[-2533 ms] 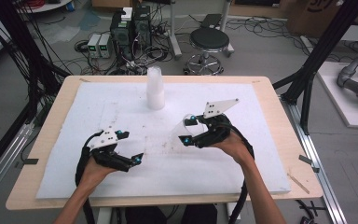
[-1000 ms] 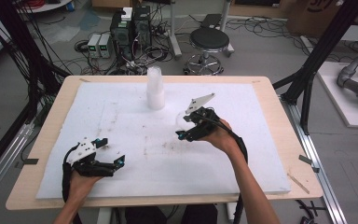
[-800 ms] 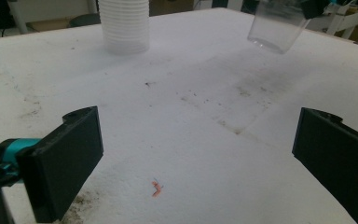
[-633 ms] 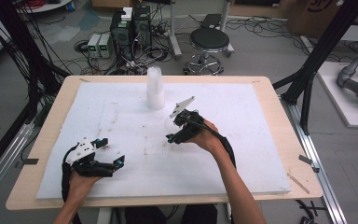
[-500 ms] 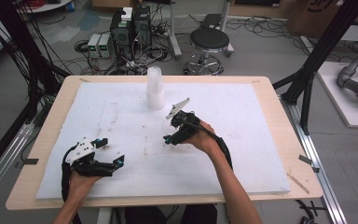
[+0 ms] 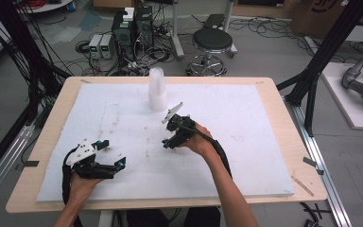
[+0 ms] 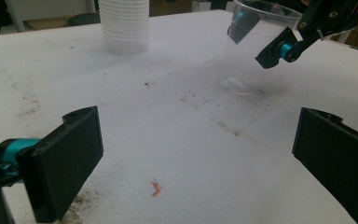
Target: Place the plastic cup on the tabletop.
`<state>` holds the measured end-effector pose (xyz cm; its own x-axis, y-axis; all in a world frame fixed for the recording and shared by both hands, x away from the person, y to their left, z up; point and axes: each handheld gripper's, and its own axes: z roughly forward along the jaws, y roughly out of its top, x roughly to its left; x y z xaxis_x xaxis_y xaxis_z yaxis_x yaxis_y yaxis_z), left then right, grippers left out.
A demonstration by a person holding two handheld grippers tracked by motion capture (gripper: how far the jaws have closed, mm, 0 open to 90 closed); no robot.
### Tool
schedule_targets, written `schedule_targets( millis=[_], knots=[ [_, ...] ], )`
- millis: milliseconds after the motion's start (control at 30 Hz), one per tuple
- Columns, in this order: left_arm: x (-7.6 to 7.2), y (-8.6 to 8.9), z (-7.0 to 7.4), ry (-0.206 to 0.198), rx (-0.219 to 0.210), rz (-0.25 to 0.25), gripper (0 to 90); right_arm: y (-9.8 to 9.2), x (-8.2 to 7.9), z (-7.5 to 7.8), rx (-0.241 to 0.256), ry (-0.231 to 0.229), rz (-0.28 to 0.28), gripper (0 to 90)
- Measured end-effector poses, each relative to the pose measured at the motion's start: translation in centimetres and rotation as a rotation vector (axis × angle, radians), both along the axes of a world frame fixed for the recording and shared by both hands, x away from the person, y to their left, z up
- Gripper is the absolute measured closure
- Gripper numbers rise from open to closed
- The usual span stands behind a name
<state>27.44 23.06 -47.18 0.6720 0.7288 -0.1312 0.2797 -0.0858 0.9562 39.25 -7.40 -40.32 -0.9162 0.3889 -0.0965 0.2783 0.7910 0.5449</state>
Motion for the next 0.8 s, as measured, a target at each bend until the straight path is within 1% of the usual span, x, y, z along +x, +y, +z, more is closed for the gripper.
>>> schedule_targets(
  millis=[200, 267, 333, 367, 400, 433, 467, 500, 600, 733, 767, 800],
  knots=[
    [0.1, 0.0, 0.0, 0.006, 0.001, -0.007, 1.7, 0.1, 0.3, -0.2, 0.010, -0.003, 0.000, 34.4],
    [0.1, 0.0, 0.0, 0.007, 0.000, -0.005, 1.7, 0.1, 0.3, -0.3, 0.012, 0.003, -0.001, 33.3],
    [0.1, 0.0, 0.0, 0.009, -0.002, -0.002, 1.7, 0.1, 0.4, -0.3, 0.008, 0.006, 0.002, 28.2],
    [0.1, 0.0, 0.0, 0.009, -0.004, -0.004, 1.7, 0.1, 0.4, -0.5, 0.007, 0.022, 0.010, 23.3],
    [0.1, 0.0, 0.0, 0.010, -0.008, -0.004, 1.7, 0.1, 0.5, -0.7, 0.002, 0.032, 0.003, 17.4],
    [0.1, 0.0, 0.0, 0.010, -0.008, -0.003, 1.7, 0.1, 0.5, -0.8, -0.005, 0.027, -0.004, 15.9],
    [0.1, 0.0, 0.0, 0.010, -0.008, -0.004, 1.7, 0.1, 0.5, -0.9, 0.000, 0.024, -0.013, 14.6],
    [0.0, 0.0, 0.0, 0.008, -0.008, -0.003, 1.7, 0.0, 0.5, -1.0, 0.015, 0.027, -0.013, 14.5],
    [0.1, 0.1, 0.0, 0.010, -0.007, -0.004, 1.7, -0.2, 0.4, -1.0, 0.028, 0.028, -0.015, 14.5],
    [0.1, 0.1, 0.0, 0.009, -0.010, -0.004, 1.7, -0.8, 0.1, -0.9, 0.052, 0.012, -0.031, 14.4],
    [0.1, 0.1, 0.0, 0.008, -0.009, -0.003, 1.7, -1.0, 0.0, -0.9, 0.062, 0.013, -0.041, 14.5],
    [0.1, 0.1, 0.0, 0.009, -0.010, -0.002, 1.7, -1.4, -0.2, -0.7, 0.069, 0.001, -0.045, 14.5]
  ],
)
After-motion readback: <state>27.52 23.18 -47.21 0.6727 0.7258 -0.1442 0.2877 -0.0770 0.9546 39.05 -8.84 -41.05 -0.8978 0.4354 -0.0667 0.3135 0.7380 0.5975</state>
